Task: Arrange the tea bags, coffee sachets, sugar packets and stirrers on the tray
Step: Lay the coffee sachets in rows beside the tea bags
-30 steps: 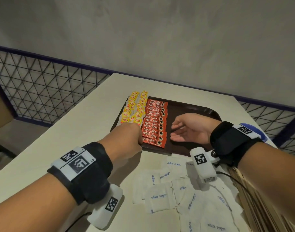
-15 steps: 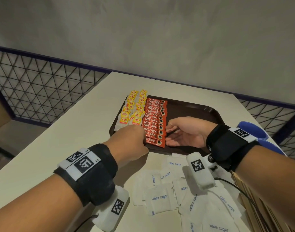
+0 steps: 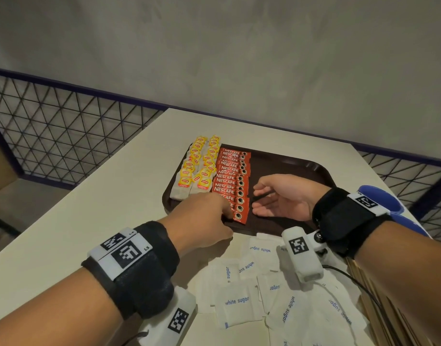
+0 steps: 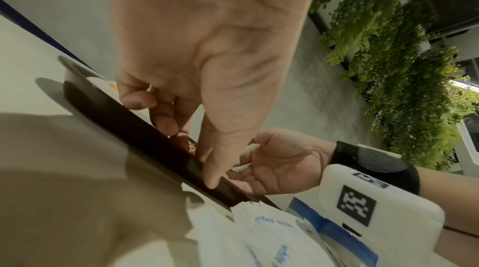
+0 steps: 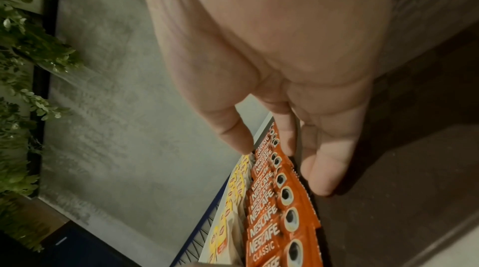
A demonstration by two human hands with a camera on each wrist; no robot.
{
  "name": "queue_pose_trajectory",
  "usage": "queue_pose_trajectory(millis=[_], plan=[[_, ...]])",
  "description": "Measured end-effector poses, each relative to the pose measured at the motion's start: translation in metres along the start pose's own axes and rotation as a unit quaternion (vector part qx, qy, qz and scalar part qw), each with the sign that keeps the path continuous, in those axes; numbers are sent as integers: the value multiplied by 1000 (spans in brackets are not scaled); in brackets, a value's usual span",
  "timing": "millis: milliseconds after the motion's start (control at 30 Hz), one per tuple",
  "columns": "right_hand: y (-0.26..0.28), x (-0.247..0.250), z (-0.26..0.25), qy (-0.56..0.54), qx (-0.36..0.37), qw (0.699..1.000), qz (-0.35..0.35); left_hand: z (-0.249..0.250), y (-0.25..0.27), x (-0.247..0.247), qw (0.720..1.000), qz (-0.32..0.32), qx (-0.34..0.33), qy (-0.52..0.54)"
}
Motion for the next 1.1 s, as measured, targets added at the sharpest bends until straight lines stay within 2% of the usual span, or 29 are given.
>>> queue_pose_trajectory(millis=[200, 433, 533, 633, 867, 1100], plan=[[0, -1, -4, -11, 10, 1000, -11, 17, -3, -4, 999, -14, -27, -25], [-23, 13, -31, -54, 59, 995, 52, 12, -2, -6, 1000, -17, -16, -9], [-31, 6, -34, -69, 63, 995, 42, 11, -2, -7, 1000, -15, -16, -19], [-35, -1, -33, -62, 61, 996, 28, 9, -3, -8, 999, -15, -10, -35], [-43, 17, -28, -70, 51, 995, 49, 8, -2, -7, 1000, -18, -2, -24], [-58, 15, -48, -44, 96, 991, 84, 6, -2, -9, 1000, -19, 4, -5]])
Point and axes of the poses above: each hand's wrist, its own y-axis away from the middle knuckle, its own x-axis out of the back of the hand, z = x × y, the point moved 9 cm from there along -y, towards the middle knuckle, and after that the axes turned 2 degrees about -z, right-handed, at the moved point
